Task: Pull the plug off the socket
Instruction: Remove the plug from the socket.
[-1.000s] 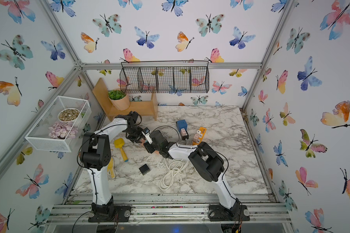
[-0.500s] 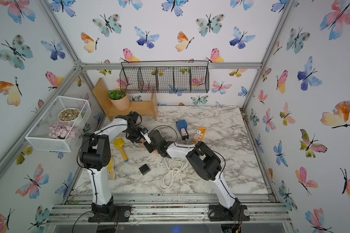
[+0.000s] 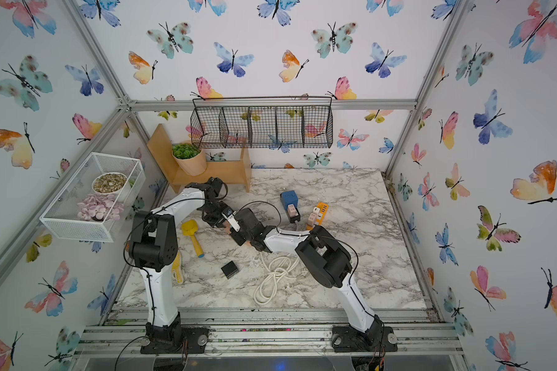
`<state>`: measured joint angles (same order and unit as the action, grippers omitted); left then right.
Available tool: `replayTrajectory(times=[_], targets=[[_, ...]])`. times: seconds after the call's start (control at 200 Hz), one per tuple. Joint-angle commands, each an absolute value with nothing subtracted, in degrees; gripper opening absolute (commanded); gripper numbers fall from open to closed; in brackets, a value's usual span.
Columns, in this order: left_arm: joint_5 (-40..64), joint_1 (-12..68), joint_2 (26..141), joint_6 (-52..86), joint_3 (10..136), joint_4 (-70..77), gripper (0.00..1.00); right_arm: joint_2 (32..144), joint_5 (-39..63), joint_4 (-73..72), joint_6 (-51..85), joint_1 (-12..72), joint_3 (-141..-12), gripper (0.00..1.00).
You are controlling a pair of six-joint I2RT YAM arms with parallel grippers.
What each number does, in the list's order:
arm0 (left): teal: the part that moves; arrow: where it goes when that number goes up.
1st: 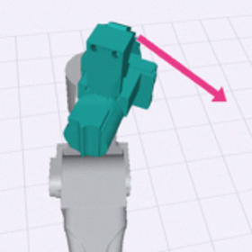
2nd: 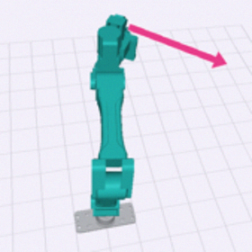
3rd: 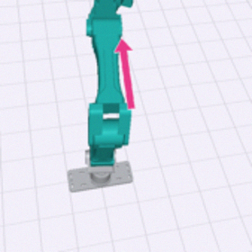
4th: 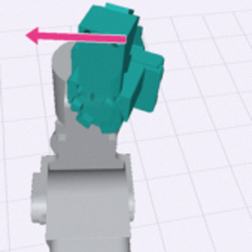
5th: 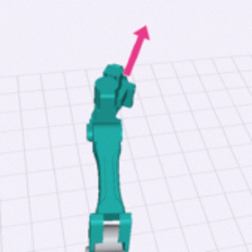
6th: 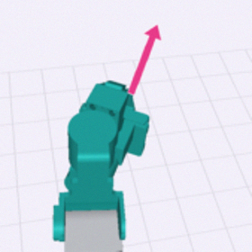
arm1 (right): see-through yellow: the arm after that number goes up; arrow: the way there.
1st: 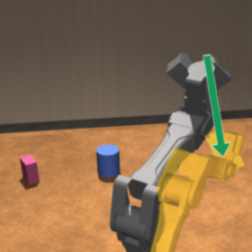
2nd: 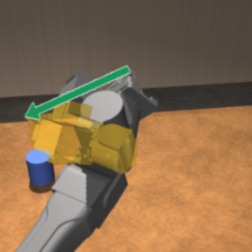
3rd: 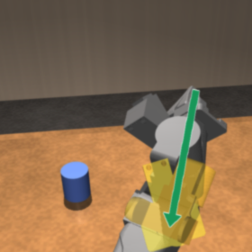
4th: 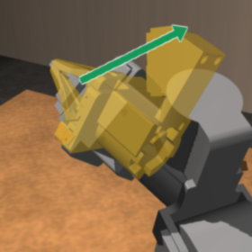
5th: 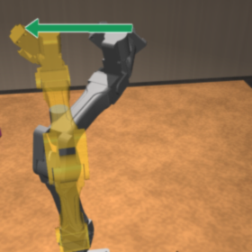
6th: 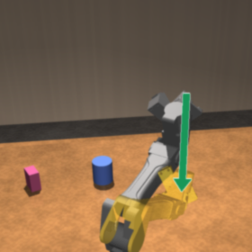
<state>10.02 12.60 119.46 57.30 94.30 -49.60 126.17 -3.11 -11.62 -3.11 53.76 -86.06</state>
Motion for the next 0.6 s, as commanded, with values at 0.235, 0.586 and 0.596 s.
replayTrajectory(times=[0.235, 0.586, 0.596], targets=[[6.4, 14.0, 125.1, 57.7, 92.5, -53.5, 0.31, 123.5, -4.7, -11.6, -7.8, 53.2, -85.5, 0.03], [5.0, 14.6, 126.7, 57.8, 93.0, -54.6, 0.3, 120.8, -3.5, -13.6, -6.2, 52.5, -84.8, 0.03], [5.0, 14.7, 126.7, 57.8, 93.0, -54.5, 0.3, 120.7, -3.4, -13.6, -6.1, 52.5, -84.8, 0.02]])
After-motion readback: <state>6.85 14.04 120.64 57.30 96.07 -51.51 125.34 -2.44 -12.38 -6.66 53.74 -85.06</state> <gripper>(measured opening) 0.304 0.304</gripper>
